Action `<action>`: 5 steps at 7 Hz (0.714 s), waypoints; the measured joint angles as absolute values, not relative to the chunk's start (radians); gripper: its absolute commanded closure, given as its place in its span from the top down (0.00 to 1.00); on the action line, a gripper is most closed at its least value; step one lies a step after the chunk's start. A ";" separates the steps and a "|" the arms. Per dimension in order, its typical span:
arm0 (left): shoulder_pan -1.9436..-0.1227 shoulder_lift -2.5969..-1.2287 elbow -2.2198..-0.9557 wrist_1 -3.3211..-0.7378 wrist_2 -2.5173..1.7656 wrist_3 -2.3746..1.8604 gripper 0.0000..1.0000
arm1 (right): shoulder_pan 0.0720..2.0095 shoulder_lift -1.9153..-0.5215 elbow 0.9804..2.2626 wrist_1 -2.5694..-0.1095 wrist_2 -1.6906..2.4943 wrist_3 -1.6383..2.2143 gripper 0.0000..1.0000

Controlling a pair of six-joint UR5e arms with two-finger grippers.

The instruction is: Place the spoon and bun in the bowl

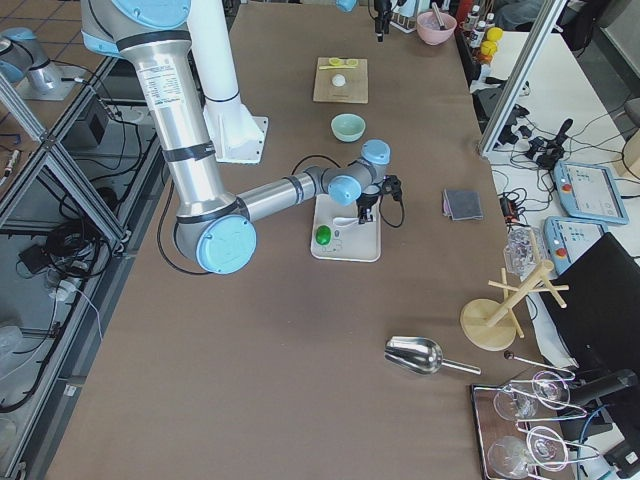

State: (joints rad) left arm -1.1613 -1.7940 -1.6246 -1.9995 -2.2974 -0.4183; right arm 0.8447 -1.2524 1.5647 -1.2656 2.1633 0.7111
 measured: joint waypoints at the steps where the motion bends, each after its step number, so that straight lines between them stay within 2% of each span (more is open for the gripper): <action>1: -1.157 -1.796 -1.627 -1.999 -2.297 -0.421 0.97 | 0.861 -1.225 1.569 -1.275 2.183 0.741 0.00; 3: -1.114 -1.791 -1.657 -1.998 -2.291 -0.472 0.97 | 0.883 -1.160 1.599 -1.302 2.229 0.876 0.00; 5: -1.046 -1.727 -1.743 -1.999 -2.270 -0.547 0.97 | 0.879 -1.084 1.632 -1.350 2.234 1.033 0.00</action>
State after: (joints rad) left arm -1.0457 -1.7273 -1.7434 -1.9987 -2.2703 -0.5465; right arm 0.8787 -1.0837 1.6320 -1.3504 2.2338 1.0328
